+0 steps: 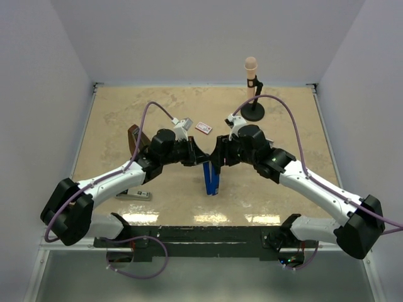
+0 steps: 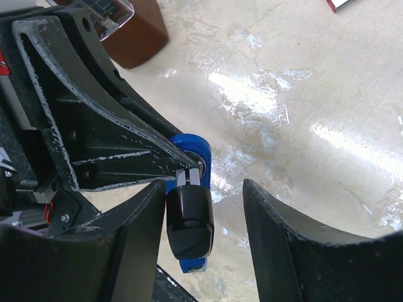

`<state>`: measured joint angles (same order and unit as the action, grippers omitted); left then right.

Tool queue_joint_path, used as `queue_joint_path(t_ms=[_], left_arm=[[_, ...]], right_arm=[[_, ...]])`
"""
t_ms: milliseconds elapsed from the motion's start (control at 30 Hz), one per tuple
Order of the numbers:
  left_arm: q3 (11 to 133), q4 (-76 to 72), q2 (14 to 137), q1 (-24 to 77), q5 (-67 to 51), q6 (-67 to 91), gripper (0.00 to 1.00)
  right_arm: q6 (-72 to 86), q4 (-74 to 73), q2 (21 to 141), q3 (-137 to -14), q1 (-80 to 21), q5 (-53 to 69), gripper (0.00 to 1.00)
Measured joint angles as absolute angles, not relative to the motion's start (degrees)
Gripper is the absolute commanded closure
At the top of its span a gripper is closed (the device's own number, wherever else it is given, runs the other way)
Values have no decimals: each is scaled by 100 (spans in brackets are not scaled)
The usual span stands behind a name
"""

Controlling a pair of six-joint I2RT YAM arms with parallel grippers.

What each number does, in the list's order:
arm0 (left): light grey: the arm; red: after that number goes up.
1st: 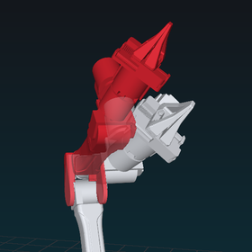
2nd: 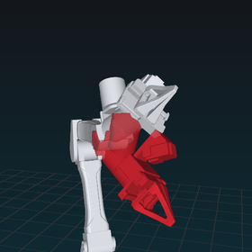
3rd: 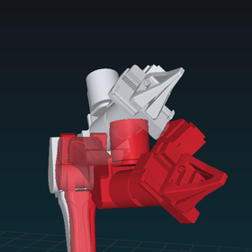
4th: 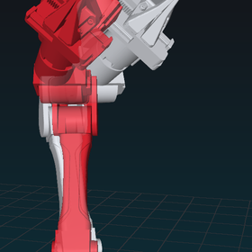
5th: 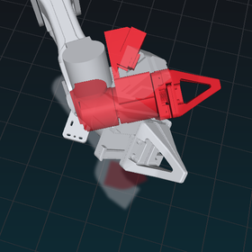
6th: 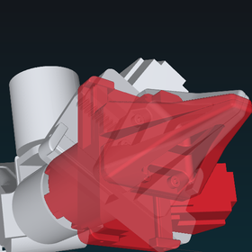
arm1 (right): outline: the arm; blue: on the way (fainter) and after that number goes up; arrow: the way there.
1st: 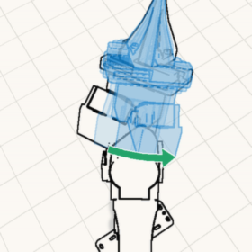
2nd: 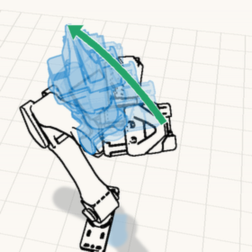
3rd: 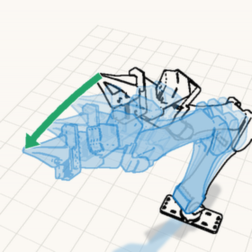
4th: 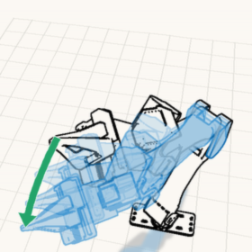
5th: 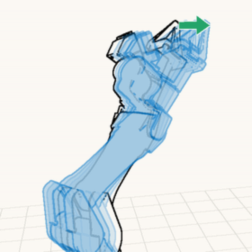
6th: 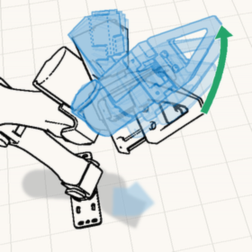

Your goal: Unload the staples from the stapler

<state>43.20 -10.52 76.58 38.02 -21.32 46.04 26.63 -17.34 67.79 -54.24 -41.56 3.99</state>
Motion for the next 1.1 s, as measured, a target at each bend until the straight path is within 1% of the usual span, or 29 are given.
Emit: queue_joint_path(t_ms=[100,167,200,233,300,333,400,500,633,867,933,1033,1100], left_arm=[[4320,-1024,7625,3800,-2095,4578,100],[4320,-1009,7623,3802,-2080,4558,100],[4320,-998,7623,3802,-2075,4543,100],[4320,-980,7623,3802,-2071,4539,100],[4320,-947,7623,3802,-2053,4528,100],[4327,-934,7623,3802,-2025,4512,100],[4372,-819,7623,3806,-1992,4431,100],[4587,-491,7623,3811,-1903,4257,100],[4895,-128,7616,3677,-1907,4088,100],[5059,268,7516,2681,-1837,3907,100],[5135,366,7485,2576,-1754,3813,100],[5242,458,7465,2521,-1653,3745,100],[5271,432,7450,2449,-1625,3769,100]], right_arm=[[2611,-1734,6851,-5463,-4160,416,45],[2585,-1730,6879,-5465,-4158,454,48],[2578,-1728,6899,-5465,-4158,475,50],[2561,-1726,6910,-5465,-4158,517,58],[2532,-1726,6914,-5465,-4160,567,66],[2539,-1719,6914,-5465,-4169,615,72],[2512,-1715,6914,-5465,-4189,666,80],[2504,-1688,6890,-5465,-4189,633,82],[2506,-1629,6685,-5463,-4189,484,81],[2547,-1660,6010,-4989,-4182,357,78],[2598,-1673,5878,-4703,-4182,362,74],[2818,-1719,5771,-4397,-4165,395,71],[3050,-1675,5721,-4165,-4156,449,66]])
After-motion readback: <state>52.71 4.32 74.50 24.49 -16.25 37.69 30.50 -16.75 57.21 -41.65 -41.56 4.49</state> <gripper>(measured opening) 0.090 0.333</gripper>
